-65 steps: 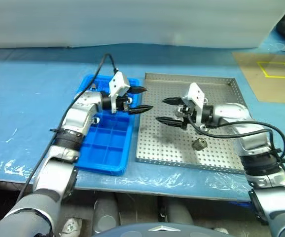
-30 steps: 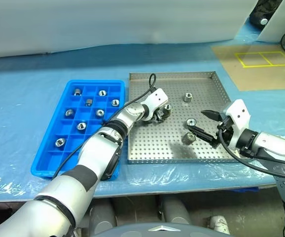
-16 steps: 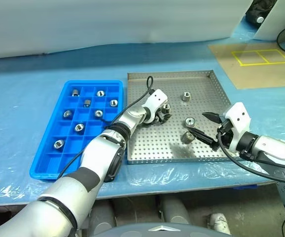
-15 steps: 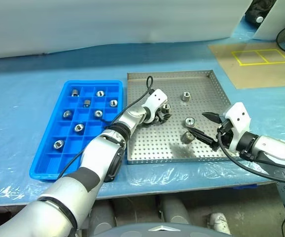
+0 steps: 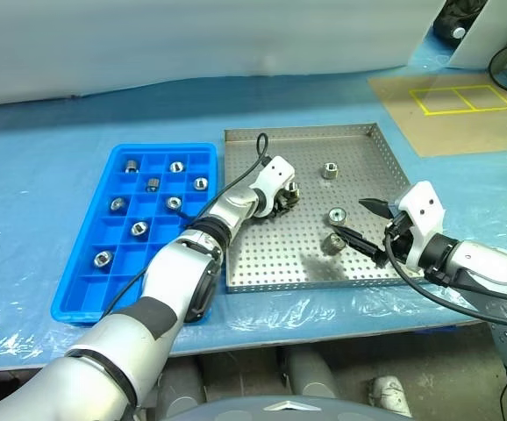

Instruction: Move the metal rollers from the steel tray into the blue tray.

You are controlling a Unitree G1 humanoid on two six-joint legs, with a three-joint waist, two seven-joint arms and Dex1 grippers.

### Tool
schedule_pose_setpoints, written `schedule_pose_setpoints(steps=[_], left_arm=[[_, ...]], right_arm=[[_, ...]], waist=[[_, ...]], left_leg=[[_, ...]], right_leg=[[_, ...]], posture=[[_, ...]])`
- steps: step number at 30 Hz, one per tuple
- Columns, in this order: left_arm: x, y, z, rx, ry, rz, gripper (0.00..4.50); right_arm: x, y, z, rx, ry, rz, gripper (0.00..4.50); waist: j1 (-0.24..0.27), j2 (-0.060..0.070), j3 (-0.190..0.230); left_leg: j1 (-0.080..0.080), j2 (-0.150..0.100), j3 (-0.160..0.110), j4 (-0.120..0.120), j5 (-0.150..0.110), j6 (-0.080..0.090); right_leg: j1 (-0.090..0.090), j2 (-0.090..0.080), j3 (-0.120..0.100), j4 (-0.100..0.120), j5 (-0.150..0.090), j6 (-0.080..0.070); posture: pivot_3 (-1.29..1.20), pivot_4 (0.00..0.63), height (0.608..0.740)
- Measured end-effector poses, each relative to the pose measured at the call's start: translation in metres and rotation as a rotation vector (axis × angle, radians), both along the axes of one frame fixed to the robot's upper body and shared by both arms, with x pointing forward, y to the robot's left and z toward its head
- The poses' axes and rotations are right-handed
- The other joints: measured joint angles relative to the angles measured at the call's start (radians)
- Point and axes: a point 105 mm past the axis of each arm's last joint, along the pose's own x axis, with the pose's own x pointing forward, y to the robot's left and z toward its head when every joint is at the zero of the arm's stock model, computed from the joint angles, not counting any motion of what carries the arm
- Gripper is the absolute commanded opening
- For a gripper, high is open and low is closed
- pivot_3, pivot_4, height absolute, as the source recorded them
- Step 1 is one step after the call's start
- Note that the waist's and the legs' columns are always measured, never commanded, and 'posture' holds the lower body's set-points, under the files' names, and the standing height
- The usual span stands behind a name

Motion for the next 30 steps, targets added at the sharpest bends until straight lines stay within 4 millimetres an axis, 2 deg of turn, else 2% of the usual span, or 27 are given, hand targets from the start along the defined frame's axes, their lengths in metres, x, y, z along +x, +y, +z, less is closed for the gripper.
schedule_pose_setpoints(steps=[1, 22, 27, 30], left_arm=[[0.0, 0.0, 0.0, -0.005, 0.004, -0.004, 1.68], [-0.001, 0.002, 0.003, -0.062, 0.036, -0.017, 1.68], [-0.006, 0.001, 0.011, -0.119, 0.038, -0.111, 1.68], [-0.009, 0.009, 0.024, -0.162, 0.014, -0.206, 1.68]], right_arm=[[0.0, 0.0, 0.0, 0.0, -0.001, 0.0, 4.02], [0.007, 0.008, 0.006, 0.006, -0.027, 0.036, 4.02], [0.011, 0.01, 0.009, 0.007, -0.031, 0.058, 4.02], [0.014, 0.01, 0.01, -0.001, -0.022, 0.083, 4.02]], waist=[[0.0, 0.0, 0.0], [0.0, 0.0, 0.0], [0.003, 0.0, 0.0], [0.006, 0.0, 0.0]], left_leg=[[0.0, 0.0, 0.0, 0.0, 0.0, 0.0], [-0.003, -0.003, 0.0, 0.0, -0.001, 0.002], [-0.004, -0.003, 0.0, 0.0, 0.0, 0.002], [-0.004, -0.003, 0.0, -0.001, 0.0, 0.004]], right_leg=[[0.0, 0.0, 0.0, 0.0, 0.0, 0.0], [-0.002, -0.003, 0.0, -0.001, 0.0, 0.0], [-0.003, -0.003, 0.0, -0.001, 0.0, 0.0], [-0.004, -0.003, 0.0, -0.001, 0.0, 0.0]], posture=[[-0.65, 0.15, 0.74], [-0.61, 0.15, 0.74], [-0.57, 0.15, 0.74], [-0.53, 0.15, 0.74]])
